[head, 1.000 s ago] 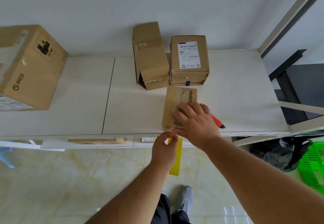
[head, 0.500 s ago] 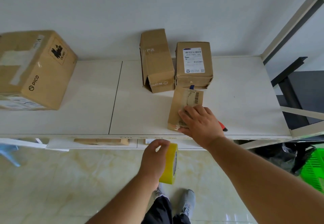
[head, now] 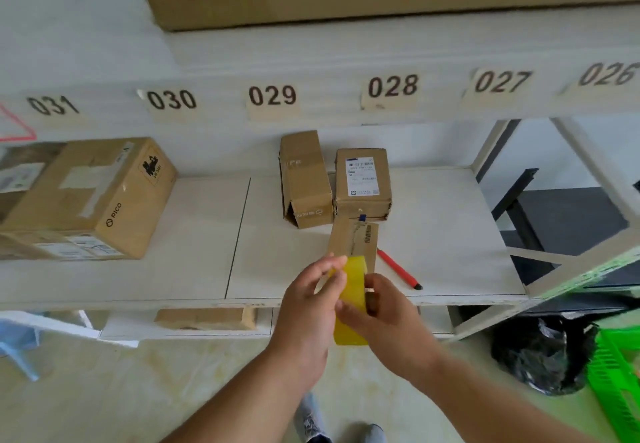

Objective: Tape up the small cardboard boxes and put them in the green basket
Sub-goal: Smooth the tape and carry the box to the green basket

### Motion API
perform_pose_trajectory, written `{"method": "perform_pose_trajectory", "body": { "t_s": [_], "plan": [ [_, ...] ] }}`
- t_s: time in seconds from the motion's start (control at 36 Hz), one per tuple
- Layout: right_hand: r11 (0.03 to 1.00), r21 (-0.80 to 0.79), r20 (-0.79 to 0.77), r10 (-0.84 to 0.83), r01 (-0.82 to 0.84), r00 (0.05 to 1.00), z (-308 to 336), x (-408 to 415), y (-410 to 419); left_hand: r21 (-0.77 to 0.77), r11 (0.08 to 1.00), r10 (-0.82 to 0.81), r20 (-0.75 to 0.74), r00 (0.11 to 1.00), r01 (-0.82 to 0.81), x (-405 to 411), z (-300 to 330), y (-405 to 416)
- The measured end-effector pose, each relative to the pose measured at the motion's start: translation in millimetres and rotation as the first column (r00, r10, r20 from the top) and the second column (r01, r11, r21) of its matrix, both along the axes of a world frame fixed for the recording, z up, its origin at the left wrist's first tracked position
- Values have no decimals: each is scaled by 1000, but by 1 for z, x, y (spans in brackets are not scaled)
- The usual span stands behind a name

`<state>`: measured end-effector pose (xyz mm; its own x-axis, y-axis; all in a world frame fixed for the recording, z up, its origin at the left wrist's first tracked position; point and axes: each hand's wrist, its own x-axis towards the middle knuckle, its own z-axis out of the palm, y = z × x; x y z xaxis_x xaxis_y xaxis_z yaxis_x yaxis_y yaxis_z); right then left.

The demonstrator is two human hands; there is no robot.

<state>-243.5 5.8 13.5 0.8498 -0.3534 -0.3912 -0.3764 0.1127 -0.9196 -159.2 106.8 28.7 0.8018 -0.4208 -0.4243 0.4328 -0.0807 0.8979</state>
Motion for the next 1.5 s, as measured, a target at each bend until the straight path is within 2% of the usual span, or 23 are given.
{"method": "perform_pose_trajectory", "body": {
  "t_s": [0.11,0.17,0.39,0.56,0.67,0.81,0.89,0.97,1.03,1.11,1.22,1.31,1.42,1.47,1.5],
  "plan": [
    [996,-75,56,-33,38,998,29,-13,-1,112,990,-111,262,959,84,-1,35,0],
    [997,-58,86,-36,41,996,42,-21,-4,148,982,-159,336,928,115,2,50,3],
    [996,-83,138,-33,45,990,90,-48,-10,68,976,-215,468,857,207,-11,98,7],
    [998,-63,192,-15,27,981,109,-67,-10,109,949,-296,637,712,296,-21,120,4],
    [996,-86,229,2,18,973,116,-71,-16,67,955,-254,685,682,289,-28,121,-2],
    [999,-39,234,-27,38,972,114,-70,-19,37,960,-214,732,647,276,-32,115,-8],
    [999,-37,247,-19,29,969,113,-70,-19,39,963,-190,804,564,268,-31,111,-8],
    [999,-28,260,-38,47,965,114,-68,-17,80,964,-191,875,445,255,-27,109,-8],
    [997,-1,257,-68,71,964,115,-66,-14,102,966,-196,889,414,239,-25,108,-9],
    [996,13,245,-94,93,965,117,-62,-13,111,974,-191,873,448,200,-25,109,-10],
    [994,45,224,-107,99,969,123,-58,-13,210,956,-292,733,614,204,-23,114,-11],
    [991,102,213,-112,92,971,124,-60,-14,255,944,-329,675,660,210,-19,115,-9],
    [987,151,196,-90,60,977,123,-61,-14,185,963,-269,565,780,197,-8,117,-5],
    [984,169,180,-94,63,979,123,-61,-15,168,977,-206,599,774,129,-8,119,-2],
    [982,176,179,-96,64,979,123,-61,-15,162,983,-170,663,729,81,-10,121,0]
  ]
}}
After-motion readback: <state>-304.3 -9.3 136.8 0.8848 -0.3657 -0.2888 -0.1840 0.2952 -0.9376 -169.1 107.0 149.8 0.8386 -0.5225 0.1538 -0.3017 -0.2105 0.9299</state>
